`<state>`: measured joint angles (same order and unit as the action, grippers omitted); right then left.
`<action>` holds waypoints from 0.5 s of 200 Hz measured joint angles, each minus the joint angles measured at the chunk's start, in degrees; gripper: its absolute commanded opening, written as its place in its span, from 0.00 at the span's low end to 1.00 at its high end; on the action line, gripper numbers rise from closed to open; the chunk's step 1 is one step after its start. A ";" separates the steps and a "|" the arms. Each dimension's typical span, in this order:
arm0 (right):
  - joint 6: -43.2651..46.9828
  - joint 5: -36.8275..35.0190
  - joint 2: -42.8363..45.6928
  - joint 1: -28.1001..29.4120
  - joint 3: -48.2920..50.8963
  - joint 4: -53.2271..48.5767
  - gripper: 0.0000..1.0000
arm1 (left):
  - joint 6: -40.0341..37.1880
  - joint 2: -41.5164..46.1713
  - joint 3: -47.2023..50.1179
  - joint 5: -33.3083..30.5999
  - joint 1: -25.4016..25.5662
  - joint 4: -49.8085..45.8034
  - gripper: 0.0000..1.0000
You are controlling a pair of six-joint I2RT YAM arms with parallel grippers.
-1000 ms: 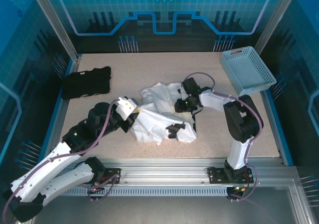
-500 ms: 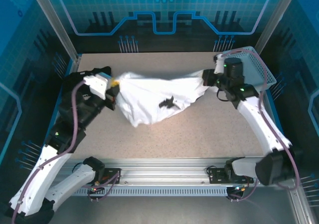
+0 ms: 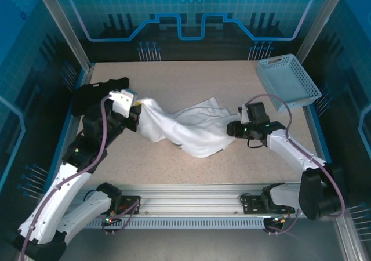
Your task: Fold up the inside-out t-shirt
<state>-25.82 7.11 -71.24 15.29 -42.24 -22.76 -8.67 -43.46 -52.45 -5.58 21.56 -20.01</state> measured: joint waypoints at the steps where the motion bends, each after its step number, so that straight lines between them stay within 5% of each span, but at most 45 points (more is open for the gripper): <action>1: -0.07 0.00 0.00 0.04 0.04 -0.04 0.48 | 0.00 0.00 0.09 0.00 0.00 -0.13 0.00; 52: 0.76 -4.98 -4.00 -0.48 -6.60 -3.93 0.53 | 0.04 0.07 3.21 -0.24 -0.04 -2.75 0.00; 100: 3.06 -8.74 -14.86 -7.80 -16.39 -7.08 0.54 | 0.02 0.11 4.11 -0.22 -0.09 -2.49 0.00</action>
<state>-22.76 -1.63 -86.11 7.49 -58.63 -29.85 -8.64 -43.35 -48.34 -5.80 21.47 -22.50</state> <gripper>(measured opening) 0.543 0.053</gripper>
